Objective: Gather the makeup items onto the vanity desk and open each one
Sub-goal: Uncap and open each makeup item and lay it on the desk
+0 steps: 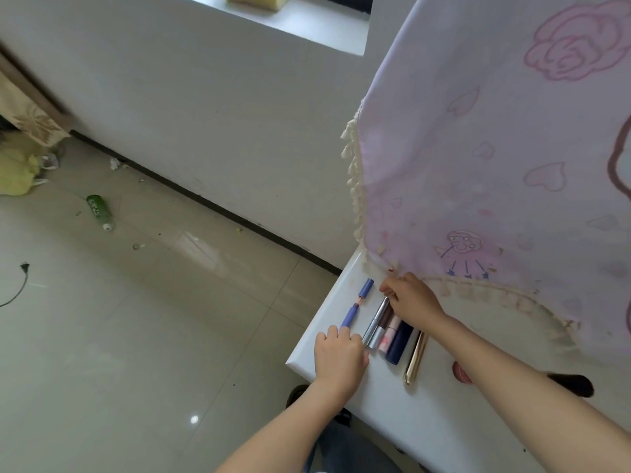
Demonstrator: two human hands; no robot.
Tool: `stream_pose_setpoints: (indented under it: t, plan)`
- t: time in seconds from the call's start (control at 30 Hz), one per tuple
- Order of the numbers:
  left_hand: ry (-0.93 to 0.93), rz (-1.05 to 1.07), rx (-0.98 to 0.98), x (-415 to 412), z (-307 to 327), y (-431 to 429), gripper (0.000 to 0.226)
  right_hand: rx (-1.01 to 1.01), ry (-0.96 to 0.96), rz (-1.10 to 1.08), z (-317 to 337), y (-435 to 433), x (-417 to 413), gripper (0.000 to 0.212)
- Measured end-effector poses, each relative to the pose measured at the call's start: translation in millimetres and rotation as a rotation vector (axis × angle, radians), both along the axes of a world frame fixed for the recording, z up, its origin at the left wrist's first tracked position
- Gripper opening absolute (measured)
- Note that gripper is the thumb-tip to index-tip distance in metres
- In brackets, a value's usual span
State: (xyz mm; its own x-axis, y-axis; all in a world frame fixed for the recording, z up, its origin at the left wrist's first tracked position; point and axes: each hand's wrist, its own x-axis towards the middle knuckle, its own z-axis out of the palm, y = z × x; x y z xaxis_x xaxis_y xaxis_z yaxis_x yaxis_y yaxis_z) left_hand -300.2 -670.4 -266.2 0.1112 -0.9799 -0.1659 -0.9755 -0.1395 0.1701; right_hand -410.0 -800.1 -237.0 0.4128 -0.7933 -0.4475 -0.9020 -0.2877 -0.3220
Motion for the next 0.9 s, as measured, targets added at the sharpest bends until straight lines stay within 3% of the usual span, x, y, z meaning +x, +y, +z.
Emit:
stream_pose_setpoints:
  t: [0.23,0.37,0.5,0.6,0.7,0.77,0.9]
  plan:
    - [-0.013,0.039,-0.032,-3,2,-2,0.038,0.049,-0.097,-0.118,4,13,-1,0.029]
    - [0.063,0.035,-0.131,12,20,0,0.02,0.083,-0.413,-0.383,33,13,-2,0.027]
    - [0.239,0.063,-0.345,42,53,-12,0.024,0.216,-0.798,-0.56,81,11,-1,0.019]
    - [0.401,0.08,-0.414,62,85,-20,0.024,0.285,-0.909,-0.536,115,12,1,0.011]
    - [0.529,0.101,-0.439,75,116,-27,0.026,0.242,-0.915,-0.438,146,14,3,0.018]
    - [0.543,0.063,-0.511,81,132,-29,0.014,0.186,-0.916,-0.391,164,17,5,0.02]
    - [0.547,-0.005,-0.634,84,151,-32,0.023,0.116,-0.924,-0.347,183,20,8,0.02]
